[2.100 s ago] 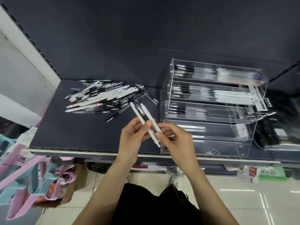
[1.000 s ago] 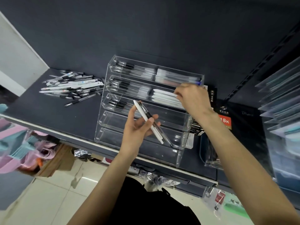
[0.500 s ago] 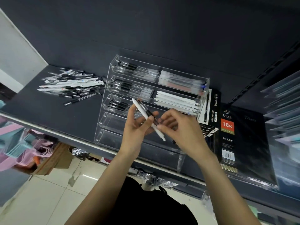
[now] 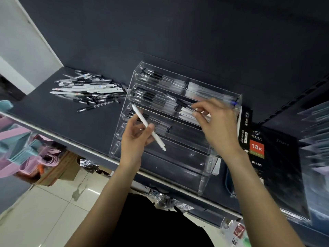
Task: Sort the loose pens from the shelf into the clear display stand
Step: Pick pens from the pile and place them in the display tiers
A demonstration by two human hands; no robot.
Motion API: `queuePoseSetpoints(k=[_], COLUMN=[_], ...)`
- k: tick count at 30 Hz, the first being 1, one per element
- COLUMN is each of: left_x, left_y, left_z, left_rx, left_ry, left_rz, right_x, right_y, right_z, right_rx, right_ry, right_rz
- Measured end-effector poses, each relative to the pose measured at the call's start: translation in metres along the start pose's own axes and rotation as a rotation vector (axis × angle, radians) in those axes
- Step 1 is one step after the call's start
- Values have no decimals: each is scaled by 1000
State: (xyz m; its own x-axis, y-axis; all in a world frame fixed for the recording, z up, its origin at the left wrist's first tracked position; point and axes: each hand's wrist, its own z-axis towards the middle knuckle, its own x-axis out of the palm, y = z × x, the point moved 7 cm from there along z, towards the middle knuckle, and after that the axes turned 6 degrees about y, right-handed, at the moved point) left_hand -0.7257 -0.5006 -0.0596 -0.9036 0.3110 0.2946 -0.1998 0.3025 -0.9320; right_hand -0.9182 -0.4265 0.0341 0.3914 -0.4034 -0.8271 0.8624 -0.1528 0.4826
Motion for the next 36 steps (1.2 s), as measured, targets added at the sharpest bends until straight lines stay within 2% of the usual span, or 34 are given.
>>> queuePoseSetpoints(k=[5, 8, 12, 16, 19, 24, 27, 31, 33, 36], left_x=[-25, -36, -60, -71, -73, -69, -64, -48, -34, -5], left_y=[-6, -7, -5, -7, -7, -5, -6, -8, -8, -9], left_z=[2, -1, -1, 1, 1, -2, -4, -4, -4, -4], left_rx=[9, 13, -11, -25, -26, -53, -56, -40, -35, 1], left_ry=[-66, -93, -176, -208, -199, -162, -143, -95, -68, 18], left_rz=[-13, -9, 0, 8, 9, 20, 18, -48, -91, -61], right_x=[48, 60, 85, 113, 126, 139, 128, 103, 93, 73], right_y=[30, 49, 55, 47, 49, 55, 56, 63, 66, 50], right_z=[46, 59, 44, 24, 27, 30, 23, -5, -22, -34], right_rx=[-105, -174, -203, -205, -219, -266, -227, 29, 81, 133], right_ry=[23, 56, 214, 287, 275, 227, 156, 325, 361, 274], right_rz=[-126, -105, -88, -309, -428, -491, -321, 242, 310, 302])
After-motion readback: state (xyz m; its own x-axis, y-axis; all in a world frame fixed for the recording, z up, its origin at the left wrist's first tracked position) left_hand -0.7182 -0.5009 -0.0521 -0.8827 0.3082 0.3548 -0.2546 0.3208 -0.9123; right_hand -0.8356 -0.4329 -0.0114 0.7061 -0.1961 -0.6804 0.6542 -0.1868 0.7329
